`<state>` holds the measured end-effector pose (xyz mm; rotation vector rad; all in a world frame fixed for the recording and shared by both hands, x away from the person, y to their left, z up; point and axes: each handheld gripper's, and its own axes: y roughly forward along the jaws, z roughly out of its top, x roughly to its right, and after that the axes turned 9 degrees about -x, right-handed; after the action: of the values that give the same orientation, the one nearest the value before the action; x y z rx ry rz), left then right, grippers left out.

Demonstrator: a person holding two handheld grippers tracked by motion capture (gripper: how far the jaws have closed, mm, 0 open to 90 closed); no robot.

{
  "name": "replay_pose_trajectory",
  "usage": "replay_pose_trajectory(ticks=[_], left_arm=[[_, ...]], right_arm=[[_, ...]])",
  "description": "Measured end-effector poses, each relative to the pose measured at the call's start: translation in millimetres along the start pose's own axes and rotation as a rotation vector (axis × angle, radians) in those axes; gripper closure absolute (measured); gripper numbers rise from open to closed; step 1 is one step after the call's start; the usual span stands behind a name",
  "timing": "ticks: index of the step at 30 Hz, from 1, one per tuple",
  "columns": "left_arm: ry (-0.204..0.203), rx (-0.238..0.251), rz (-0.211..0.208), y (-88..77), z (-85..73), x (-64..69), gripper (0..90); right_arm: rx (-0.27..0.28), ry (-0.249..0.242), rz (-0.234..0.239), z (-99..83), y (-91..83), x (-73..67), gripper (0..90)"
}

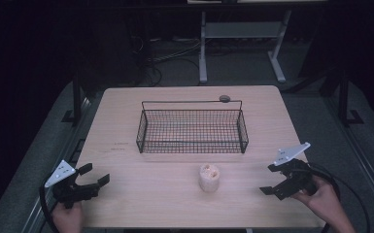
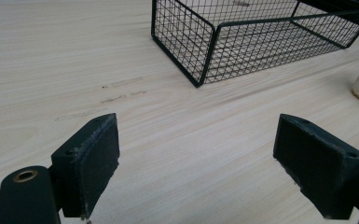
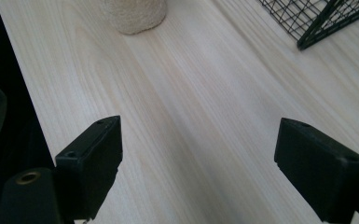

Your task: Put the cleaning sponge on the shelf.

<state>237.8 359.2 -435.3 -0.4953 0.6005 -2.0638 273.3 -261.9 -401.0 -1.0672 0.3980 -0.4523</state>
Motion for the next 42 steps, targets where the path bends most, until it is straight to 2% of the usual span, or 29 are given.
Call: replay_pose_trajectory(ticks=[11,15,22,30,42], left_arm=[[-0.001,0.002,0.001,0.4,0.9,-1.0,13.8],[-0.005,0.003,0.002,-0.4,0.5,-0.8,13.8],[0.000,0.004,0.001,0.4,1.1,0.7,13.8],[-0.003,0.007,-0.002,0.2,1.3,1.0,13.8],[0.001,0.004,-0.004,1.0,1.4,1.0,13.8]], right_arm=[[0.003,-0.038,0.000,17.6,-2.0,-1.4,14.6],[-0.013,-0.047,0.003,24.3,-1.6,-1.2,14.6],[-0.030,-0.067,0.012,34.2,4.1,-4.6,14.6],[-0.046,-0.120,0.019,50.1,8.8,-10.1,14.6],[-0.066,-0.141,0.042,64.3,15.7,-15.5,14.6]])
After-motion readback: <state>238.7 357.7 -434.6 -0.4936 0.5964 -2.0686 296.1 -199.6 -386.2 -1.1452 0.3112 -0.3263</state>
